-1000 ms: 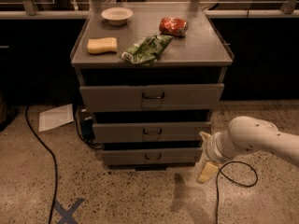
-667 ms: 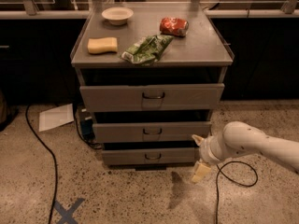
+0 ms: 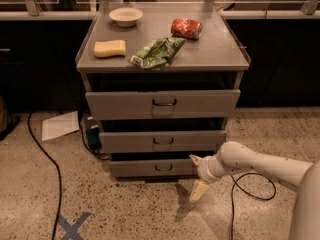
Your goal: Open bottom drawer
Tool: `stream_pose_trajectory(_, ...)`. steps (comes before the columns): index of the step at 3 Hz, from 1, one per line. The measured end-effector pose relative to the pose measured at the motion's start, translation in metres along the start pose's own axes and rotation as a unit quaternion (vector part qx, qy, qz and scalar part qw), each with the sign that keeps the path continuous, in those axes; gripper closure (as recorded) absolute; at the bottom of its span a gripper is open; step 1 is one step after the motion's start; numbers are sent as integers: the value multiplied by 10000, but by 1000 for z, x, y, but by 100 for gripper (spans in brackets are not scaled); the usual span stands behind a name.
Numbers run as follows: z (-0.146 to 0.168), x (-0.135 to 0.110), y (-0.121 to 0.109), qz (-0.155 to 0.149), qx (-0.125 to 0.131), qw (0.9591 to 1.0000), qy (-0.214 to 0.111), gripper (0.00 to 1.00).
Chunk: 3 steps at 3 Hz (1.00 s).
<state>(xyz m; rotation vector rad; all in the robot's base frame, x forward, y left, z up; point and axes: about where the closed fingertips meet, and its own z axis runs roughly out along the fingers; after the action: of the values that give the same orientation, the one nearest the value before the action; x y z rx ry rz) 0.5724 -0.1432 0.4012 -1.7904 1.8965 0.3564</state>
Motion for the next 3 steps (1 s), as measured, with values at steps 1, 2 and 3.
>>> stream_pose_trajectory(1,41,24,1,59,-56,9996,269,0)
stream_pose_trajectory(2,41,24,1,59,-56,9996,268,0)
stream_pose_trajectory(3,54,27,4,102,-100,9998,125,0)
